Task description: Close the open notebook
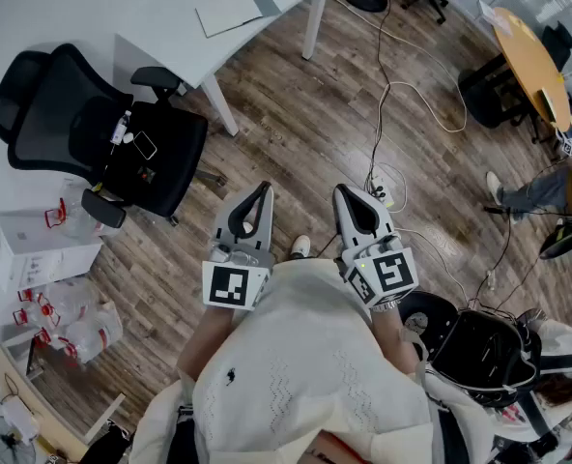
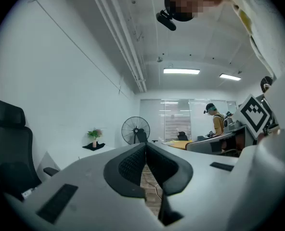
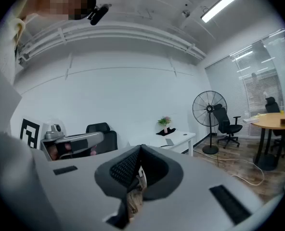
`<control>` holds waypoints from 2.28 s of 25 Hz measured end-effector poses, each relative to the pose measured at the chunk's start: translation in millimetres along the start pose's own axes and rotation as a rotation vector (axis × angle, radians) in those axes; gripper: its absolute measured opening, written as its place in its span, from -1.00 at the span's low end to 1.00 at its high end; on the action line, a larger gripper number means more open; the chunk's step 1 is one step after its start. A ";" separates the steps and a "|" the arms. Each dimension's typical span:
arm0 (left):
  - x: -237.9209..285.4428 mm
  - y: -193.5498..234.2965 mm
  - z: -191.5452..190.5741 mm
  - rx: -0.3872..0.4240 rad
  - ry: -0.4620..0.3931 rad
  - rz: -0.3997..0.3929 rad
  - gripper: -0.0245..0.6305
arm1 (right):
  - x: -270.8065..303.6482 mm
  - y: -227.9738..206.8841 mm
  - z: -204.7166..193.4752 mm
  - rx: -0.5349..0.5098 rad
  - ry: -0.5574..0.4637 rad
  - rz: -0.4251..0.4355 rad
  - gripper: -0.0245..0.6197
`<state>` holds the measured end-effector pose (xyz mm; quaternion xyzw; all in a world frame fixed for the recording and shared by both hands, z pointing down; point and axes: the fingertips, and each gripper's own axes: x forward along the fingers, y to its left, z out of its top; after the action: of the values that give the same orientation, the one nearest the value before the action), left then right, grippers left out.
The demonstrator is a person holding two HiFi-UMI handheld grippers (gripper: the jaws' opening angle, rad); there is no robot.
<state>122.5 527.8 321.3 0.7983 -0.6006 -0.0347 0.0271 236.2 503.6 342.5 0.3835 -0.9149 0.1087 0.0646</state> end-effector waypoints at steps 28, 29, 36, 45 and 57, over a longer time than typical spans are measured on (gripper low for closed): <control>5.4 -39.1 -11.9 -0.006 0.039 0.050 -0.88 | -22.5 -26.4 -12.0 0.001 0.020 0.057 -0.92; 5.3 -40.1 -13.2 -0.004 0.041 0.051 -0.88 | -23.9 -28.9 -12.4 0.000 0.016 0.047 -0.92; 7.0 -36.3 -20.8 0.012 0.058 0.048 -0.88 | -20.3 -32.7 -19.9 -0.004 0.025 0.039 -0.92; 35.1 -5.2 -19.0 -0.029 0.038 0.047 -0.88 | 10.1 -43.1 -8.7 -0.021 0.028 0.002 -0.92; 97.9 46.5 -12.1 -0.025 0.047 -0.004 -0.88 | 77.0 -57.6 3.9 -0.022 0.052 -0.013 -0.92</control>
<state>106.1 420.9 335.1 0.7996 -0.5979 -0.0234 0.0511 223.5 410.3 362.8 0.3856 -0.9116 0.1081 0.0934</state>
